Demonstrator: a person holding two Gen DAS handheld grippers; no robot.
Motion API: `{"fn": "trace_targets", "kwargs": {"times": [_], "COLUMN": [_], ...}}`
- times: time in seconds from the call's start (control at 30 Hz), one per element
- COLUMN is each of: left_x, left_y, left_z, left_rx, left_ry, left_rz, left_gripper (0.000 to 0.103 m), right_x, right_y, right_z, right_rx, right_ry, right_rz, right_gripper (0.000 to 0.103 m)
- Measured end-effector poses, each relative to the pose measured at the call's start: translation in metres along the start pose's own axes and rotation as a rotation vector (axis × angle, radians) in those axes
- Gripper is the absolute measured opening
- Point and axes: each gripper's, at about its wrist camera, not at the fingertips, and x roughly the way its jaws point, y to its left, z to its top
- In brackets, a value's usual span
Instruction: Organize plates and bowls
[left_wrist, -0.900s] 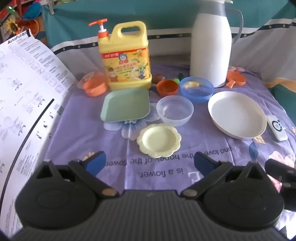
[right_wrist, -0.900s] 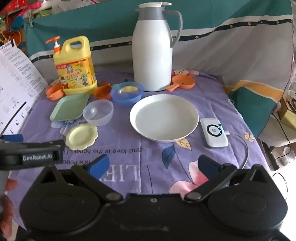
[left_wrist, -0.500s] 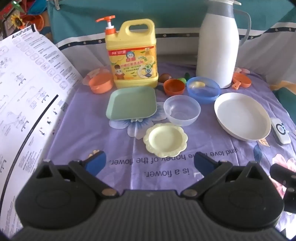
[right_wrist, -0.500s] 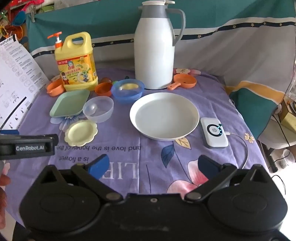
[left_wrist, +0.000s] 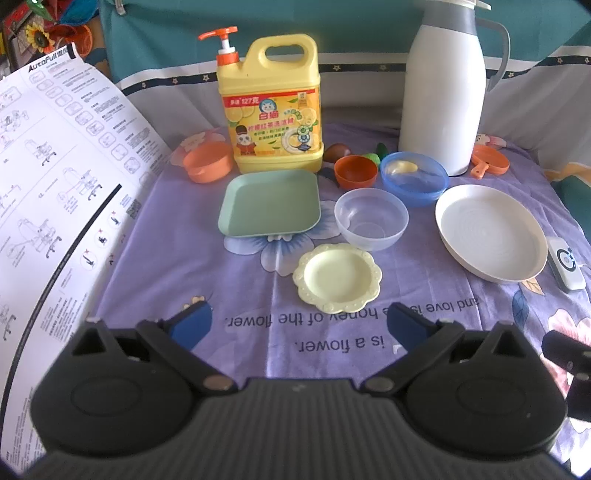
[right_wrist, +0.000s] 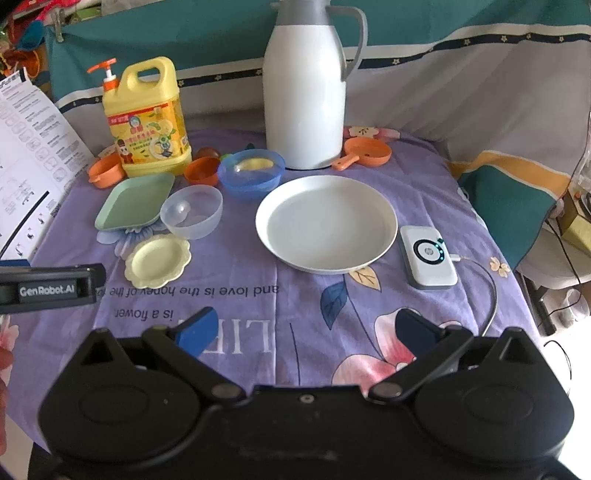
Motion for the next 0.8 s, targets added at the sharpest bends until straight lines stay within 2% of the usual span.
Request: {"fn": "trace_targets", "kwargs": {"times": [0.47,0.8], "left_x": [0.0008,-0.0026], "left_y": [0.0032,0.0004], "left_z": [0.0005,0.0051], "left_rx": [-0.035,-0.024], "left_ry": [0.006,-0.019], "left_rz": [-0.007,-0.004], "left_gripper": [0.103,0.103], "right_x": [0.0042,0.0053], "right_y": [0.0021,0.0055], "right_z": [0.0023,0.0079], "right_rx": [0.016,0.01], "right_ry": [0.006,-0.005], "right_rz": [-0.004,0.003], "right_gripper": [0.103,0.103]}}
